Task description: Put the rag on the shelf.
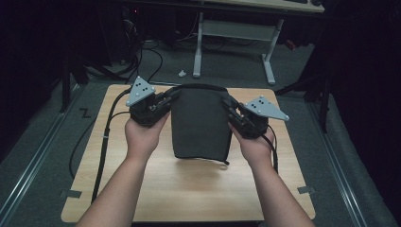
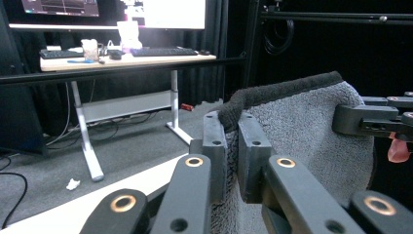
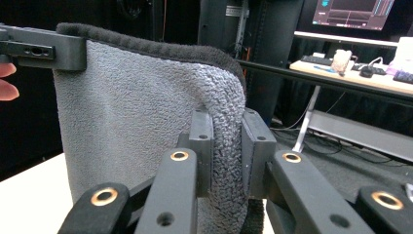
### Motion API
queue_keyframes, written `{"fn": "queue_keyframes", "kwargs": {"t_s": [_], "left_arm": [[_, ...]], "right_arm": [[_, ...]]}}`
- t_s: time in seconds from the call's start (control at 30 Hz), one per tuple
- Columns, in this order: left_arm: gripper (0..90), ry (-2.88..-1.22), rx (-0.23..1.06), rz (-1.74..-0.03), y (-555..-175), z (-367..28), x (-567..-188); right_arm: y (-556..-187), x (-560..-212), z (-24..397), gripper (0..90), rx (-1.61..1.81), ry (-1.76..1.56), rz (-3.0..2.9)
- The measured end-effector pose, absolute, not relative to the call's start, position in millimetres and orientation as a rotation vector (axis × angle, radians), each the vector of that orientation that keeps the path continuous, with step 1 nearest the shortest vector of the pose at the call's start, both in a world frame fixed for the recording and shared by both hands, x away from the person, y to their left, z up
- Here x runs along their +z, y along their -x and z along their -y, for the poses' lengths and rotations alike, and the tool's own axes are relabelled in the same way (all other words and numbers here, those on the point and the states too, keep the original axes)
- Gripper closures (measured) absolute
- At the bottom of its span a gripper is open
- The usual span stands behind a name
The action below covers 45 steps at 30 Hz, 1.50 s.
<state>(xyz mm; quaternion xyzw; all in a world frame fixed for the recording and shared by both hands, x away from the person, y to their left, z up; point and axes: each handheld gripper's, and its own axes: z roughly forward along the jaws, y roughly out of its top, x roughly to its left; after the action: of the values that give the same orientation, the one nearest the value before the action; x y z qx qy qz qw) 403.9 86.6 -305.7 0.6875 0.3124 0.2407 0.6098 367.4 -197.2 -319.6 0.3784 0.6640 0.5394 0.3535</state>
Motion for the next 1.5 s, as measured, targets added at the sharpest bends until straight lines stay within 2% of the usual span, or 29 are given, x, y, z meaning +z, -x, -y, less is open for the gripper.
{"fn": "queue_keyframes", "kwargs": {"t_s": [0.2, 0.6, 1.1, 1.37, 1.5], "left_arm": [[84.1, -1.589, 0.530, -0.736, -418.0, -84.7, -308.5], [84.0, -1.621, 0.586, -0.743, -460.2, -68.2, -295.3], [84.1, -1.734, 0.684, -0.806, -518.7, -59.0, -317.6], [83.9, -1.793, 0.661, -0.828, -536.7, -56.0, -335.2], [84.1, -1.813, 0.605, -0.849, -542.2, -57.7, -352.2]], "right_arm": [[-377.6, -323.3, 197.9, 79.1, 1.383, -0.997, -1.722], [-416.4, -308.2, 209.7, 79.0, 1.366, -1.005, -1.735], [-479.5, -331.4, 212.9, 79.0, 1.348, -1.032, -1.805], [-497.9, -342.4, 213.6, 78.7, 1.297, -1.035, -1.861], [-501.1, -353.8, 215.5, 79.0, 1.286, -1.053, -1.894]]}}
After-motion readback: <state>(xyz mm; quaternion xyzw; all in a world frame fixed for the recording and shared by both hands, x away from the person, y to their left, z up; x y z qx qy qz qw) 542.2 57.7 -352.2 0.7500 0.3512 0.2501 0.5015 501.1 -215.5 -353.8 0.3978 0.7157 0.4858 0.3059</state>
